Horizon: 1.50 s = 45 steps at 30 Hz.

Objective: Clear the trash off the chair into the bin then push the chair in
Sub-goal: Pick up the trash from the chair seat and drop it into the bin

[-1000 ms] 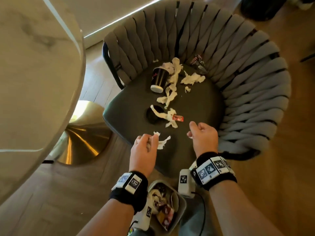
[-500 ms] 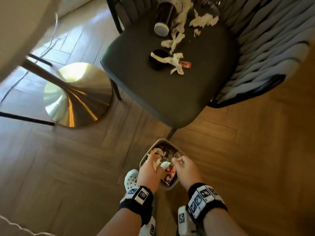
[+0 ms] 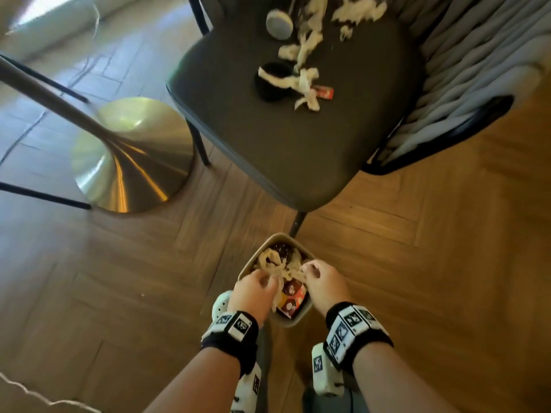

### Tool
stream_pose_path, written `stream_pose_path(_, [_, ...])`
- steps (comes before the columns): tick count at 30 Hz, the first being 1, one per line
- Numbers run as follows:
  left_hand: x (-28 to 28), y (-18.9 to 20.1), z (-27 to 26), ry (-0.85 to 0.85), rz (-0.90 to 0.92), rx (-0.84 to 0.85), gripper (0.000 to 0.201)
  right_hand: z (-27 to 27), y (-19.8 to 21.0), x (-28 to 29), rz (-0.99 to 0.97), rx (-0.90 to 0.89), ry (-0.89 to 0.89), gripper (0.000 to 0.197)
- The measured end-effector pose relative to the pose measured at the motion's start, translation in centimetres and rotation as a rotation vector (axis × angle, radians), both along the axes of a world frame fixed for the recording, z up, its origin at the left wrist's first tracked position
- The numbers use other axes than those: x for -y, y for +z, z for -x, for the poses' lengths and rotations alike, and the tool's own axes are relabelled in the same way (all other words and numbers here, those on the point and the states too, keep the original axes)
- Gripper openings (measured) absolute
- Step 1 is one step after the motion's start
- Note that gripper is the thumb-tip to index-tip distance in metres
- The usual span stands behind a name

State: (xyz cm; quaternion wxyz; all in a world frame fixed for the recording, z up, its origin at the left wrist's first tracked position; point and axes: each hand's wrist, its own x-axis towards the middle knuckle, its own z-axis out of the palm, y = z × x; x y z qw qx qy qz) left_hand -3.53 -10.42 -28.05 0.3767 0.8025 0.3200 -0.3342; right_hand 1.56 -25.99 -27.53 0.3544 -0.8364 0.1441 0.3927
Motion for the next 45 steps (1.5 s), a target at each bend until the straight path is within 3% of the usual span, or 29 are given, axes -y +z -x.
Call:
stream_pose_path(5, [-2.3,8.0,-6.5,0.006,0.029,0.199,0.017,-6.0,8.2,-1.6,-0.103,0.115,-0.182,0.023])
stream_pose_path(7, [-3.6,10.4,-10.2,-0.030,0.018,0.322,0.019,-9.6,10.7,-2.6,-0.142,0.179,-0.261,0.019])
stream_pose_path(12, [-6.1,12.5,-20.2,-0.113,-0.021,0.529,0.017,-19.2,12.1,-4.5,-0.130,0.394,-0.283,0.008])
stream_pose_path(15, [-6.9,11.4,-25.5,-0.125,-0.087,0.571,0.025,-25.1,10.7,-6.0,-0.037,0.452,-0.150,0.033])
stream_pose_path(19, [-7.7,9.2,-31.2,-0.043,-0.193,0.544,0.047,-31.7,8.3,-8.0,0.091,0.460,0.197,0.066])
stream_pose_path(22, [-7.6,7.6,-34.2,0.048,-0.247,0.492,0.062,-34.1,6.5,-8.3,0.158,0.472,0.423,0.060])
stream_pose_path(26, [-7.0,6.0,-36.7,0.044,-0.350,0.412,0.059,-35.0,5.3,-6.7,0.123,0.563,0.415,0.026])
stream_pose_path(28, [-6.8,5.6,-37.4,0.069,-0.330,0.403,0.050,-35.3,5.7,-5.8,0.137,0.513,0.335,0.019])
stream_pose_path(31, [-6.3,6.0,-38.1,0.111,-0.241,0.488,0.029,-35.8,6.6,-4.5,0.149,0.374,0.017,0.018])
stream_pose_path(36, [-3.6,7.6,-41.7,-0.115,-0.213,0.694,0.024,-37.4,8.9,-2.6,-0.001,0.239,-0.549,0.019])
stream_pose_path(39, [-1.6,7.1,-44.7,-0.322,-0.185,0.631,0.023,-38.3,9.7,-2.1,-0.043,0.244,-0.630,0.021])
stream_pose_path(42, [-0.3,5.6,-46.1,-0.534,-0.318,0.490,0.033,-38.8,10.2,-1.7,-0.070,0.261,-0.631,0.020])
stream_pose_path(45, [0.2,4.8,-46.0,-0.474,-0.278,0.464,0.039,-38.9,10.4,-1.0,-0.081,0.264,-0.623,0.019])
